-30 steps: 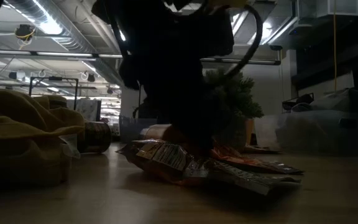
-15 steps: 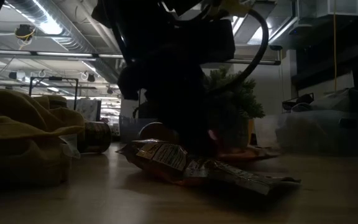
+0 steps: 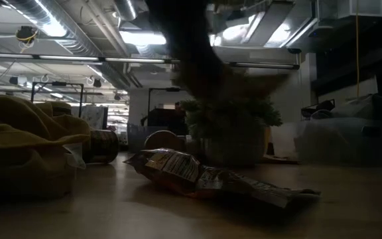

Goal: Sort spices by type
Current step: Put the orange spice pack into the bottom white bin

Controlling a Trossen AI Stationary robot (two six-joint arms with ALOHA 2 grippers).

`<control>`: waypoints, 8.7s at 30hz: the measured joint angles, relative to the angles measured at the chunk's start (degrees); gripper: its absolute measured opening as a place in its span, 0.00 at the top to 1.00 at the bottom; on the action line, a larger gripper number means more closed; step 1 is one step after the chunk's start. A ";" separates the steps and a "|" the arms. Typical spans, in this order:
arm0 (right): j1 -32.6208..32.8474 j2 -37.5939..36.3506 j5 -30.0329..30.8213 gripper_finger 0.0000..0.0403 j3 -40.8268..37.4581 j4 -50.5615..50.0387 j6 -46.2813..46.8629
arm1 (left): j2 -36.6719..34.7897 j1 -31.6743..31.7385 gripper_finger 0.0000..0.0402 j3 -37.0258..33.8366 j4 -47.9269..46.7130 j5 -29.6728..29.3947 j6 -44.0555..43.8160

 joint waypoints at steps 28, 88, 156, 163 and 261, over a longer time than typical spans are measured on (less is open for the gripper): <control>0.01 0.02 0.39 0.24 -0.02 0.78 -2.97 | -11.71 -34.47 0.83 -2.90 -30.29 13.45 -71.78; -19.80 0.02 -5.33 0.24 -0.02 2.80 -56.92 | -11.63 -34.85 0.50 -7.53 -31.26 21.36 -87.04; -66.73 8.90 -45.48 0.89 -8.91 48.34 -107.91 | -18.03 -29.95 0.49 -7.33 -31.05 -4.83 -84.51; -66.73 8.90 -41.75 0.93 -5.30 41.56 -108.40 | -18.03 -29.95 0.49 -7.33 -31.05 -4.85 -84.26; -66.58 8.72 -61.62 0.92 19.43 42.69 -112.11 | -18.08 11.64 0.98 -7.33 -10.32 -25.49 -12.84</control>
